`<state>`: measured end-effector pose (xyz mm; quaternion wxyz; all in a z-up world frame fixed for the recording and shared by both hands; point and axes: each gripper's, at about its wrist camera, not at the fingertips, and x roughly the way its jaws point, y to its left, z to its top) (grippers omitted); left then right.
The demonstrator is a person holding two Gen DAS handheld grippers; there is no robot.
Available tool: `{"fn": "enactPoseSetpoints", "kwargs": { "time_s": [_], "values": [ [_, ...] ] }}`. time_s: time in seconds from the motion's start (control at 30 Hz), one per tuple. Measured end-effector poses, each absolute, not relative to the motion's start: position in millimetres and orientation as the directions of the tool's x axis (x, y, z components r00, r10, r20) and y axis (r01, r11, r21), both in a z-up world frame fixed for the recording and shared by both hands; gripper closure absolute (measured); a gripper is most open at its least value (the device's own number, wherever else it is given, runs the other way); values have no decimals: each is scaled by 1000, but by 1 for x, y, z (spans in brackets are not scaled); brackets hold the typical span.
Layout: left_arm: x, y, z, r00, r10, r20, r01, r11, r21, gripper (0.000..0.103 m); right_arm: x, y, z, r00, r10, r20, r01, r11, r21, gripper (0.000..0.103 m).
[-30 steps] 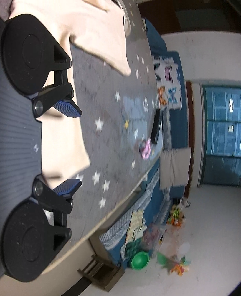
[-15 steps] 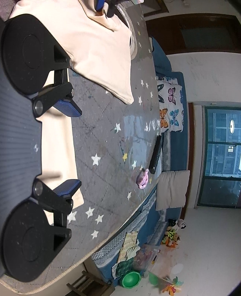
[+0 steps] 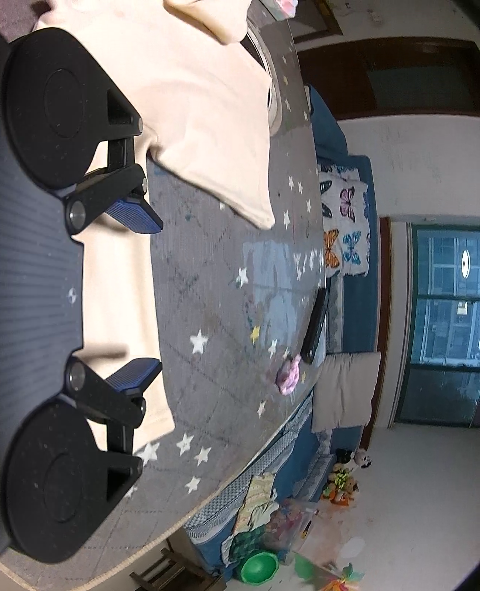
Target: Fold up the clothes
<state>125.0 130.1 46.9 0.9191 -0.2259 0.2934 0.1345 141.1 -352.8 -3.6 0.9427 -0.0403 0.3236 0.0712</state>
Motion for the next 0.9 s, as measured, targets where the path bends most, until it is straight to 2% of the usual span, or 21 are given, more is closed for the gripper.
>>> {"fn": "enactPoseSetpoints", "kwargs": {
  "time_s": [0.3,0.63,0.9],
  "values": [
    [79,204,41,728,293,-620,-495,850,-179,100,120,-303,9,717,309,-625,-396,918,0,27],
    [74,212,15,691,317,-650,-482,872,-88,100,67,-230,18,503,564,-655,-724,689,38,29],
    [69,217,14,694,323,-644,-485,870,-85,100,38,-174,7,434,625,-649,-851,521,-68,31]
  ]
}}
